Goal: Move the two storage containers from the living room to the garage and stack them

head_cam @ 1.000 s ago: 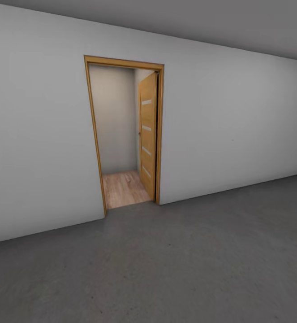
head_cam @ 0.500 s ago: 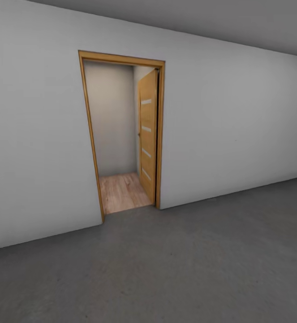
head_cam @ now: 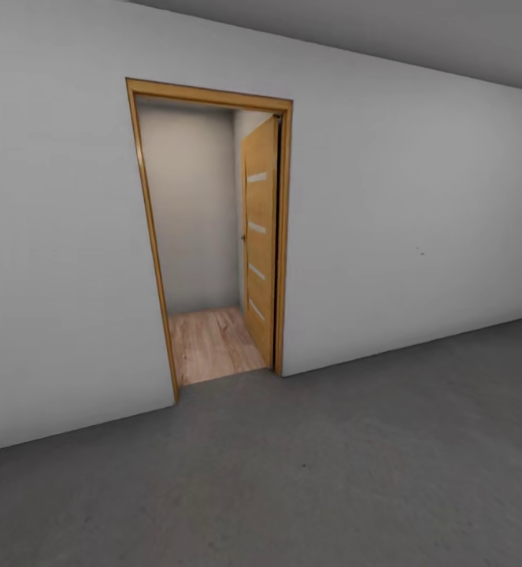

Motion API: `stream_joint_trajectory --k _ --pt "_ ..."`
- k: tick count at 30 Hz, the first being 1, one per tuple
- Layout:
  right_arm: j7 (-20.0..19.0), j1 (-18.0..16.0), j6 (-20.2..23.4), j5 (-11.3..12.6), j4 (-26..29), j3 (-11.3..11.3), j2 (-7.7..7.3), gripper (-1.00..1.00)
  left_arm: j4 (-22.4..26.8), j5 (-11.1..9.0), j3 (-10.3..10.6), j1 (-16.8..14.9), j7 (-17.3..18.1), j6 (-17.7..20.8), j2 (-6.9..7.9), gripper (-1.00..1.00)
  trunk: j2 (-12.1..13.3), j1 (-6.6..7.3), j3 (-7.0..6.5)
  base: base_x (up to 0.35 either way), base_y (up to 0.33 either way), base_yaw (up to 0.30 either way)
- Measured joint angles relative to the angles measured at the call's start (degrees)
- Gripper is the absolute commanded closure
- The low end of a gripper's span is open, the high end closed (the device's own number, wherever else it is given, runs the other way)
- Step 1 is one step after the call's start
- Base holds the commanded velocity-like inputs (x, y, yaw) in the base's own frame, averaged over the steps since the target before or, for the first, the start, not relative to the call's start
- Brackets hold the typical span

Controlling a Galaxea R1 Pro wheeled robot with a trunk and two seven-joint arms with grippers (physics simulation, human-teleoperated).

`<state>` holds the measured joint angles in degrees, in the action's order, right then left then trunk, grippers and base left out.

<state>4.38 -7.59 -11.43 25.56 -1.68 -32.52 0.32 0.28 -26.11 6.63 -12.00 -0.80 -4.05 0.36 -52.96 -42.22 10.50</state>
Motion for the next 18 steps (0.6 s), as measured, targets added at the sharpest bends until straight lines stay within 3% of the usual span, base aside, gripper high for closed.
stream_joint_trajectory --k 18 --pt "0.0 0.0 0.1 0.0 0.0 0.0 0.08 -1.0 0.0 0.0 0.0 0.0 0.0 -0.1 -0.08 -1.0 0.0 0.0 0.0 0.326 0.0 0.0"
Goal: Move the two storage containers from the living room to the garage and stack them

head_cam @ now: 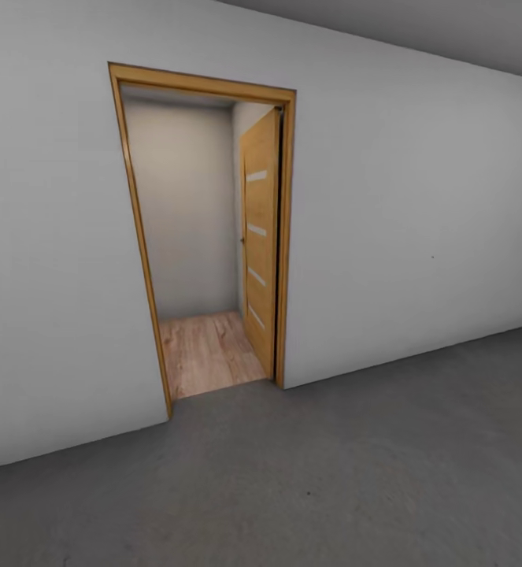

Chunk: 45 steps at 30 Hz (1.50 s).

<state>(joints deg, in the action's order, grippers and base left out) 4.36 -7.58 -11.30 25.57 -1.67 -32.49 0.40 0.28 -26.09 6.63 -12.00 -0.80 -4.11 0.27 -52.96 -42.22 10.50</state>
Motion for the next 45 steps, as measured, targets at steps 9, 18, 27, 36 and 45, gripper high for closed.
stream_joint_trajectory --k 9,18,27,36,45 --pt "0.0 0.0 0.0 0.0 0.0 0.0 0.0 -1.0 0.0 0.0 0.0 0.0 0.0 -0.1 -0.01 -1.0 0.0 0.0 0.0 0.326 0.0 0.0" --pt "0.0 0.0 0.0 0.0 0.0 0.0 0.0 -1.0 0.0 0.0 0.0 0.0 0.0 -0.1 -0.01 -1.0 0.0 0.0 0.0 0.326 0.0 0.0" --pt "0.0 0.0 -0.2 1.2 0.0 0.8 0.29 -1.0 0.0 0.0 0.0 0.0 0.0 0.0 -0.01 -1.0 0.0 0.0 0.0 0.326 0.0 0.0" --pt "-0.6 0.0 -0.1 0.3 0.0 0.0 0.67 -1.0 0.0 0.0 0.0 0.0 0.0 0.0 -0.01 -1.0 0.0 0.0 0.0 0.326 0.0 0.0" --pt "-0.4 0.0 -0.1 0.2 0.0 0.0 0.71 -1.0 0.0 0.0 0.0 0.0 0.0 -0.1 -0.01 -1.0 0.0 0.0 0.0 0.326 0.0 0.0"
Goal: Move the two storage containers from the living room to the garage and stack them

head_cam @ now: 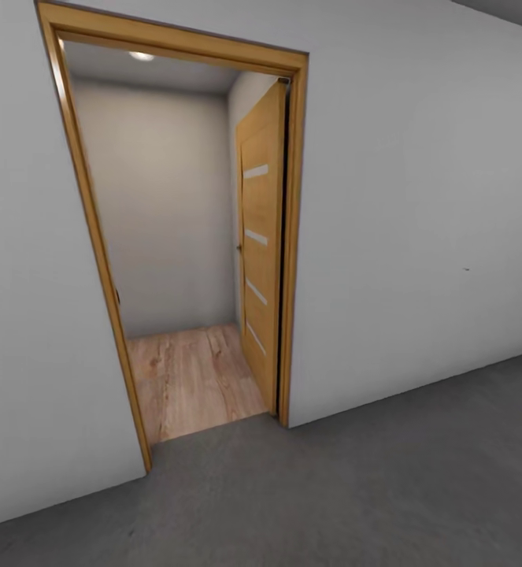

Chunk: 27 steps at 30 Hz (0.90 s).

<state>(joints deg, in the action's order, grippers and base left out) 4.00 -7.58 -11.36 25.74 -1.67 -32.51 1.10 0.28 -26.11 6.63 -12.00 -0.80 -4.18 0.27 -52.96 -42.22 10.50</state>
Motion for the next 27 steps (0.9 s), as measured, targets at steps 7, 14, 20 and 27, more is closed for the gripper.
stream_joint_trajectory --k 7,14,20,27 --pt "0.2 0.0 0.2 0.1 0.0 -0.3 -0.09 -1.0 0.0 0.0 0.0 0.0 0.0 0.0 0.07 -1.0 0.0 0.0 0.0 0.326 0.0 0.02" --pt "0.3 0.0 0.2 0.0 0.0 -0.4 -0.37 -1.0 0.0 0.0 0.0 0.0 0.0 0.0 0.09 -1.0 0.0 0.0 0.0 0.326 0.0 0.22" --pt "0.3 0.0 0.1 0.0 0.0 -0.4 -0.29 -1.0 0.0 0.0 0.0 0.0 0.0 0.1 0.14 -1.0 0.0 0.0 0.0 0.326 0.0 0.272" --pt "0.4 0.0 0.1 0.0 0.0 -0.3 -0.27 -1.0 0.0 0.0 0.0 0.0 0.0 0.1 0.18 -1.0 0.0 0.0 0.0 0.326 0.0 0.273"
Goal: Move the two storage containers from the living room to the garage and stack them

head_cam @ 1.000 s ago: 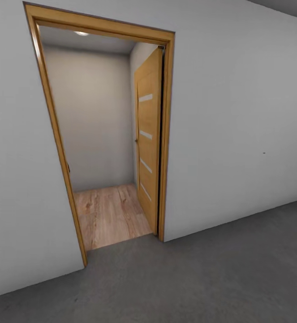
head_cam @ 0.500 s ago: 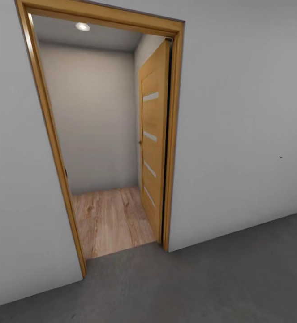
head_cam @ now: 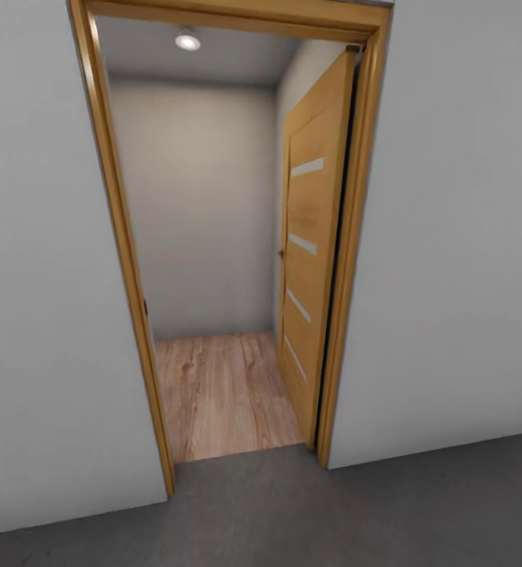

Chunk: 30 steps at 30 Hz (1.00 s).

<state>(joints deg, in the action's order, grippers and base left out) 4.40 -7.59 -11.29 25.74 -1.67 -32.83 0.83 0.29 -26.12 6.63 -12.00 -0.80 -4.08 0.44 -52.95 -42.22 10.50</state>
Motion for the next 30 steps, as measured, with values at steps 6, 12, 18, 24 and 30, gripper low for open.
stream_joint_trajectory --k 6,12,18,24,30 --pt "0.0 0.0 -0.2 0.3 0.0 0.6 0.08 -1.0 0.0 0.0 0.0 0.0 0.0 0.0 -0.05 -1.0 0.0 0.0 0.0 0.326 0.0 0.075" --pt "-0.5 0.0 -0.2 0.1 0.0 0.4 -0.18 -1.0 0.0 0.0 0.0 0.0 0.0 0.0 -0.08 -1.0 0.0 0.0 0.0 0.326 0.0 0.009" --pt "-0.7 0.0 0.0 0.0 0.0 0.0 -0.25 -1.0 0.0 0.0 0.0 0.0 0.0 0.0 -0.04 -1.0 0.0 0.0 0.0 0.326 0.0 0.001" --pt "-0.7 0.0 -0.1 -0.1 0.0 0.0 -0.22 -1.0 0.0 0.0 0.0 0.0 0.0 0.0 0.0 -1.0 0.0 0.0 0.0 0.326 0.0 0.0" --pt "-0.2 0.0 -0.2 0.0 0.0 0.1 0.05 -1.0 0.0 0.0 0.0 0.0 0.0 0.0 0.0 -1.0 0.0 0.0 0.0 0.326 0.0 0.053"
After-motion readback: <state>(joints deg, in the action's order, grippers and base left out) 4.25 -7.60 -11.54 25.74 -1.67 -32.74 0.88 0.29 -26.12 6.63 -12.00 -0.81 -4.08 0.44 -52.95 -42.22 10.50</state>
